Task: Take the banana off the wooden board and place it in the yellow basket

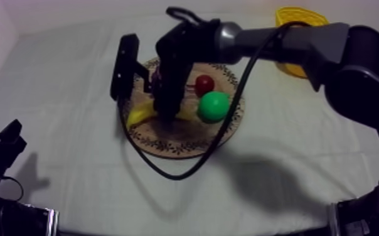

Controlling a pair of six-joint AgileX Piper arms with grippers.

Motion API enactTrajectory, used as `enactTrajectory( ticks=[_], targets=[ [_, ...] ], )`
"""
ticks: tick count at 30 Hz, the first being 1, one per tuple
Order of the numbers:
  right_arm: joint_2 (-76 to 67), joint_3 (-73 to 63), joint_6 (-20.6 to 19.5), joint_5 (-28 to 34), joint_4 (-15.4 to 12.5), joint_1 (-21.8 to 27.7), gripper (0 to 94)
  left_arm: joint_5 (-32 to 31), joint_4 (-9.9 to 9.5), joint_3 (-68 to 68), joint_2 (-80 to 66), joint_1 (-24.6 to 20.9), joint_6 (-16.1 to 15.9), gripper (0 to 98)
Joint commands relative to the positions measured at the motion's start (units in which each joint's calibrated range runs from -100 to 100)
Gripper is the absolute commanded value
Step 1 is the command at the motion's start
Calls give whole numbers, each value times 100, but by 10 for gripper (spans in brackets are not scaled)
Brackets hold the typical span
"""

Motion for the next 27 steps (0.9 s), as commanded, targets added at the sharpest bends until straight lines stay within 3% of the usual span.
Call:
enactTrajectory(
  ticks=[1,14,27],
  targets=[
    [-173,-310,63,488,-81,64,232,0,3,3,-3,0,0,1],
    [-848,-2103,319,2478,-257,1001,234,0,3,3,-3,0,0,1],
    [-996,-2963,238,2929,-195,2309,233,0,3,3,-3,0,0,1]
  ],
)
